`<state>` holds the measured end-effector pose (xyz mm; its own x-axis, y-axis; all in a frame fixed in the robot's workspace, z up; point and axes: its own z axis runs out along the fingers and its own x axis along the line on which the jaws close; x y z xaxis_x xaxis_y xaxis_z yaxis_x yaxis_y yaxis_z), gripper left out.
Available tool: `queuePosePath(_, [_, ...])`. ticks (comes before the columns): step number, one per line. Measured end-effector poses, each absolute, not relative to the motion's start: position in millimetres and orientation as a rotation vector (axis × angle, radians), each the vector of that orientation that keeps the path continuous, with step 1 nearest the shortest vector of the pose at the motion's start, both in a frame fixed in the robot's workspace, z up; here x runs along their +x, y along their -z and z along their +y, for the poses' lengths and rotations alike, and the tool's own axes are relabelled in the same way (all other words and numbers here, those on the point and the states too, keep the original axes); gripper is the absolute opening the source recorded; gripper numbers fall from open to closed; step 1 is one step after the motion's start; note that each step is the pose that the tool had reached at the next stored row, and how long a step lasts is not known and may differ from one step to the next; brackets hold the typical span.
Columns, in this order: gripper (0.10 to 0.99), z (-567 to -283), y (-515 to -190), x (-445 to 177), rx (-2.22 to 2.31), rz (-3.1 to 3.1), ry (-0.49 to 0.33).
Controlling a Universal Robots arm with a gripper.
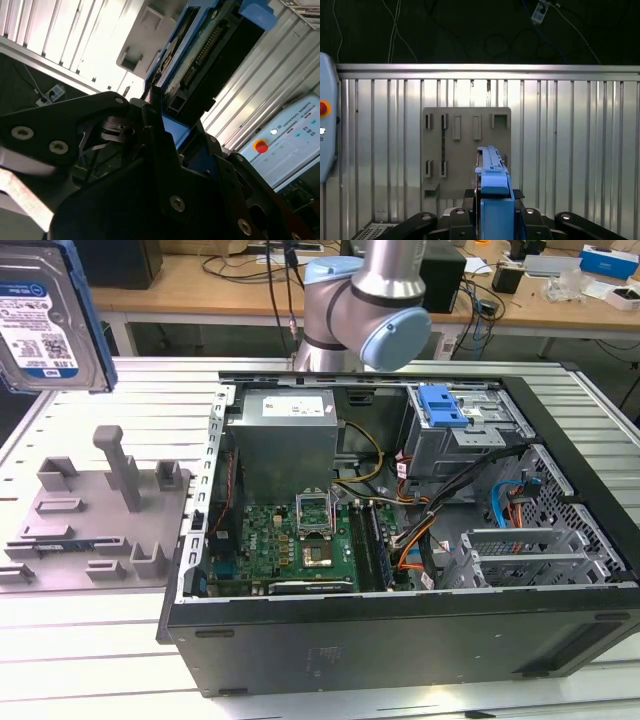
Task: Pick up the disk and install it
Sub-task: 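Pick up the disk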
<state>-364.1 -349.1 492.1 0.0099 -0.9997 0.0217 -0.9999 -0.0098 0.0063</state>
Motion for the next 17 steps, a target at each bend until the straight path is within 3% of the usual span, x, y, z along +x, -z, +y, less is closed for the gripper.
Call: queuePosePath(17, [0.365,-388.7,-492.5,-264.4,2.203,-2.181,0.018])
